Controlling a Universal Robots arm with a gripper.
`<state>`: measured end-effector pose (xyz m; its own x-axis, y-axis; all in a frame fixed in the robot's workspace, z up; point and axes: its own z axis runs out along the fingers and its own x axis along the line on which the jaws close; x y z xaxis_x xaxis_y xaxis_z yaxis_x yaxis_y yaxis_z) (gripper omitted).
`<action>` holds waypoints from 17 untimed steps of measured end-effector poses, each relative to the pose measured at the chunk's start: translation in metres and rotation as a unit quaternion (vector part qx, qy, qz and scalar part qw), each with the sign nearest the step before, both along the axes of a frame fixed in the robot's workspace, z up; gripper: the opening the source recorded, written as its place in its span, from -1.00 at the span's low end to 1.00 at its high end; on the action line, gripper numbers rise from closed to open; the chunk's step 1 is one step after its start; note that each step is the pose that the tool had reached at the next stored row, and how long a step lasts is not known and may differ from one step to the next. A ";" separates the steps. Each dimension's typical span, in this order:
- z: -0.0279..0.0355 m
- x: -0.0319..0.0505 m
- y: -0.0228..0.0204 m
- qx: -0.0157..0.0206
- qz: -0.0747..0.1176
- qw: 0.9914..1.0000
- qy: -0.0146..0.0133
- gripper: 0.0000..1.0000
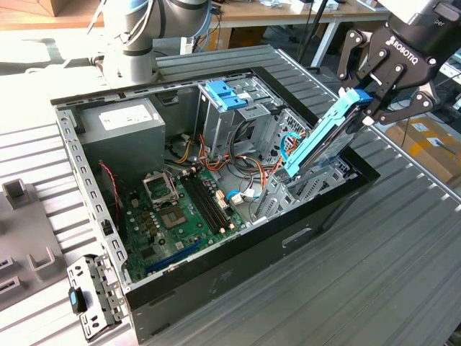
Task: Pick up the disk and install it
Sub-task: 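Insert the disk into the insertion slot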
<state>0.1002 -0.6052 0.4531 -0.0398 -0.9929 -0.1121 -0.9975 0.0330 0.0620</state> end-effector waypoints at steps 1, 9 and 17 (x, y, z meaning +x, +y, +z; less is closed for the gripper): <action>-0.0013 0.0000 0.0001 0.000 0.000 1.000 0.000 -0.27; -0.0061 -0.0013 0.0035 0.000 0.003 1.000 0.000 -0.27; -0.0143 -0.0012 0.0062 0.000 0.014 1.000 0.000 -0.27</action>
